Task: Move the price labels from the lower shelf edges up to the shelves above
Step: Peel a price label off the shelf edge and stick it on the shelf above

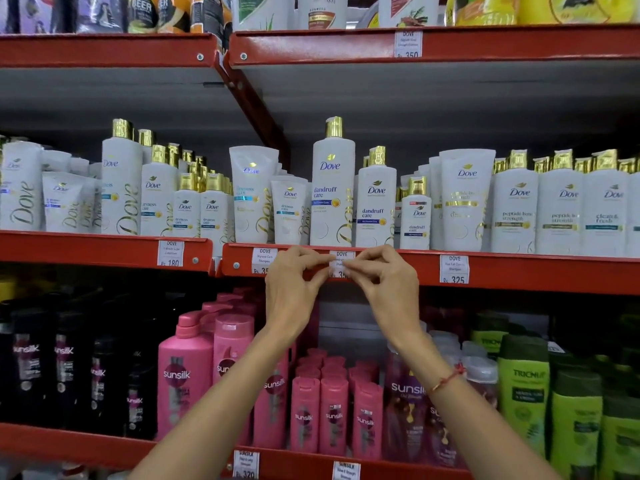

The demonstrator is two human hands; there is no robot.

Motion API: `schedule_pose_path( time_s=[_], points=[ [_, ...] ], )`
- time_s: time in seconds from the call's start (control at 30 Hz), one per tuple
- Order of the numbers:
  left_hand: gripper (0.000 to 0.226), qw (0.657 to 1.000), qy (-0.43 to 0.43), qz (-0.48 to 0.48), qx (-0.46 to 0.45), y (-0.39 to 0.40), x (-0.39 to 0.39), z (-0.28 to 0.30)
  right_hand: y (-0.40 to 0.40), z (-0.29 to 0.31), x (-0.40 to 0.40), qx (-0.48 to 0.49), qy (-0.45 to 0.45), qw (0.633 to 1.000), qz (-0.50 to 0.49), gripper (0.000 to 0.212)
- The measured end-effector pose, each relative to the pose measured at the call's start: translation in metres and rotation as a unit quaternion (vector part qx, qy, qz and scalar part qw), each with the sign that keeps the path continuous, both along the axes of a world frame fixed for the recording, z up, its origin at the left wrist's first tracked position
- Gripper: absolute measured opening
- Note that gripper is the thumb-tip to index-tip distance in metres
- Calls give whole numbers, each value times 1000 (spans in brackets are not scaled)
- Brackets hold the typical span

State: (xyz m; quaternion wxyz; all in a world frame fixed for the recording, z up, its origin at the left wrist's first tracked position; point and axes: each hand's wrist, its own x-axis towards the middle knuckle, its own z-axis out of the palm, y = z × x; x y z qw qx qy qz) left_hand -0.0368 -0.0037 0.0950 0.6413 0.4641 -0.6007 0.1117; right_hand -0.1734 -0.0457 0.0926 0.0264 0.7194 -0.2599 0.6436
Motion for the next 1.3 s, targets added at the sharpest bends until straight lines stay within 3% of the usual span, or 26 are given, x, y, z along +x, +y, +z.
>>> schedule_pose_path(
  time_s=[0.17,0.43,0.87,1.1,1.3],
  points=[
    [12,999,-20,30,-18,0,1,-4,2,-1,-6,-37,55,998,-20,13],
    [12,996,-38,60,-46,13,-10,-19,15,-8,-28,-25,40,999,-12,11],
    [12,996,-84,-17,-33,11,-78,-46,37,-25,-103,26,51,997,-60,13],
    [15,984,-159,-78,-26,-13,-154,-53,26,-39,-184,111,20,981,-156,11],
    [28,956,-279,-88,20,-49,-213,-52,-18,-47,-255,261,-24,922,-284,13]
  ],
)
